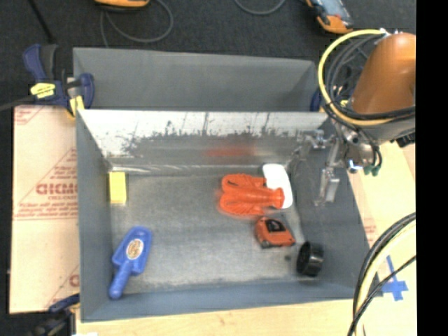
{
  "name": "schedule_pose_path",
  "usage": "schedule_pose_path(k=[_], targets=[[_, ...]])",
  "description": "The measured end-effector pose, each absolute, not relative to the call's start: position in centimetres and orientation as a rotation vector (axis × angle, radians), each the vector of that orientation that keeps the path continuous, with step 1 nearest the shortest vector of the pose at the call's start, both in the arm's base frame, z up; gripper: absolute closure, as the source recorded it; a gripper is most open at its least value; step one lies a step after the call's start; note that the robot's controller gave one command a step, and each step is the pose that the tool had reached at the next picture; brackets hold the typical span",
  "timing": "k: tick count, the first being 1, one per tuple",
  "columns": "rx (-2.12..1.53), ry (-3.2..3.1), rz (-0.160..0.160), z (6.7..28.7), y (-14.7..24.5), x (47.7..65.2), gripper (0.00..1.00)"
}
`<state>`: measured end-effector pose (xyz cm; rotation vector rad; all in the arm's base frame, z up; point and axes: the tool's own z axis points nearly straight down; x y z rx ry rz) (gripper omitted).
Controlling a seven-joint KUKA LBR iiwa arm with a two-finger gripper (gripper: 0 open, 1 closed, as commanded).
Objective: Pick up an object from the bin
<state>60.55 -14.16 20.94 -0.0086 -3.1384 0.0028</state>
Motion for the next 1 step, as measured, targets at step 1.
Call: schedule_pose_path(k=[1], targets=[[-0.005, -3.146, 0.005, 21.46, -14.11, 60.68, 0.00]])
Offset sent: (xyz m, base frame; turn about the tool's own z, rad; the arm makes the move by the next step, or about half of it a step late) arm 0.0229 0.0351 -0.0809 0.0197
